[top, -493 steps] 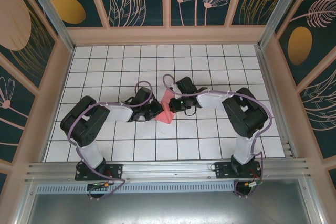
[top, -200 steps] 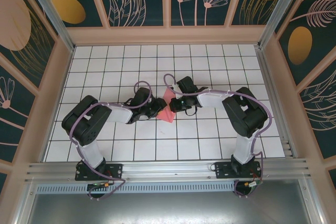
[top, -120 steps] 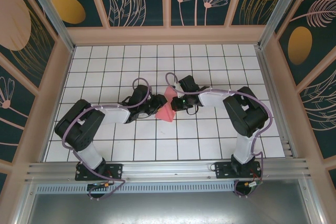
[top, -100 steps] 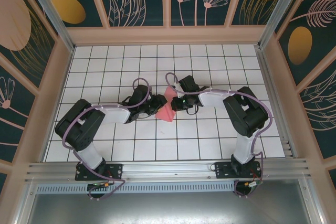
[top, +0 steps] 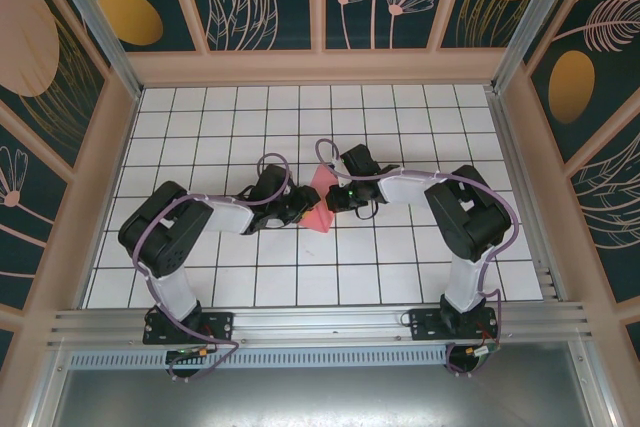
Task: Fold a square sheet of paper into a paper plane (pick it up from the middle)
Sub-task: Fold the triangle a second time at the center of the table.
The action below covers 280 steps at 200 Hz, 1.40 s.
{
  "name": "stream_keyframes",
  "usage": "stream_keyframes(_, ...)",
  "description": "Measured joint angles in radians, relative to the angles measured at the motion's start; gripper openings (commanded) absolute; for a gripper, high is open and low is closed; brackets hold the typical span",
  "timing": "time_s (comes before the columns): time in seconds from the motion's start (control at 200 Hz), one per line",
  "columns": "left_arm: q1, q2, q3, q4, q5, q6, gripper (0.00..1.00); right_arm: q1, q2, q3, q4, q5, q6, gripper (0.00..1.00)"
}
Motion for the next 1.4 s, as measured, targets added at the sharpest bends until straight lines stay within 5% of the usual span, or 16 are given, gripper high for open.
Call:
stream_keyframes(0.325,0.000,0.022,0.011,0.008,0.008,-0.006,0.27,-0.001,-0.001,-0.008,0.018,-0.004,0.005,0.10)
stream_keyframes(1.001,0.000,0.038,0.029,-0.016,0.000,-0.006,0.25,-0.068,-0.137,-0.184,0.187,-0.174,0.181,0.31)
stream_keyframes(1.401,0.000,0.038,0.030,-0.017,0.000,-0.006,0.25,-0.108,-0.146,-0.240,0.282,-0.210,0.282,0.24)
